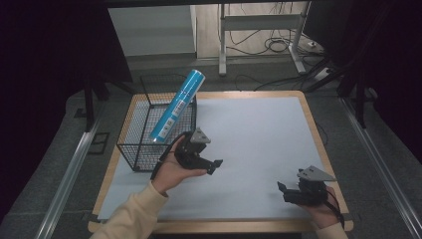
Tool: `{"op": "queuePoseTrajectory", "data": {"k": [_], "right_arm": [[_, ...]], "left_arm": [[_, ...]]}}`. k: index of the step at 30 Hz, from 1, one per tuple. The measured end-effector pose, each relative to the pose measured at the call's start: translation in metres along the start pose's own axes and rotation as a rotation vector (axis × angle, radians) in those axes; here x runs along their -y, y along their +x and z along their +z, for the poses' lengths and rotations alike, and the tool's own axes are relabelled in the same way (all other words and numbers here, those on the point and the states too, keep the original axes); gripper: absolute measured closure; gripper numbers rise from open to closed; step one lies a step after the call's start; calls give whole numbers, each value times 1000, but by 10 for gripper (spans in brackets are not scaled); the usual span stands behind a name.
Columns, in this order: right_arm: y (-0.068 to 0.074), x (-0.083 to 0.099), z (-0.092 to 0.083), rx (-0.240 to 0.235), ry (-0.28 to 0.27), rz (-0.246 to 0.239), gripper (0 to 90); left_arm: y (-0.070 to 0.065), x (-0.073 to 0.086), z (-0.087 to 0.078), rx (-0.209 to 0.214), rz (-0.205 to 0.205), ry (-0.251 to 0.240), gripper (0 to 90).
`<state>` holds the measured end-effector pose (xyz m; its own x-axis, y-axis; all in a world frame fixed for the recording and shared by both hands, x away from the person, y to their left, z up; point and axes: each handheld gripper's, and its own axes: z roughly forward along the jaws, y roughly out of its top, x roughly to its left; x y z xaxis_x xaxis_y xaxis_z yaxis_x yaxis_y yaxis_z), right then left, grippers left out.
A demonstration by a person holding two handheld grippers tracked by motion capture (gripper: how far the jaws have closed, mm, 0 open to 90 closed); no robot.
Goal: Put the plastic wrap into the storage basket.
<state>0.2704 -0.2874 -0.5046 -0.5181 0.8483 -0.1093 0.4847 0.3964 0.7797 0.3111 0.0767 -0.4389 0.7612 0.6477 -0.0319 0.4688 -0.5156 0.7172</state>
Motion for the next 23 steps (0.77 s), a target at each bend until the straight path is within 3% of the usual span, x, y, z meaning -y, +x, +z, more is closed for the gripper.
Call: {"op": "queuePoseTrajectory", "data": {"k": [6, 21, 23], "right_arm": [[1, 0, 1, 1, 4, -4, 125], [-1, 2, 0, -1, -12, -16, 125], [-1, 1, 0, -1, -16, -16, 125]], "left_arm": [[-15, 29, 13, 25, 16, 50, 155], [-18, 43, 22, 24, 6, 59, 154], [-18, 44, 20, 10, 9, 40, 154]]}}
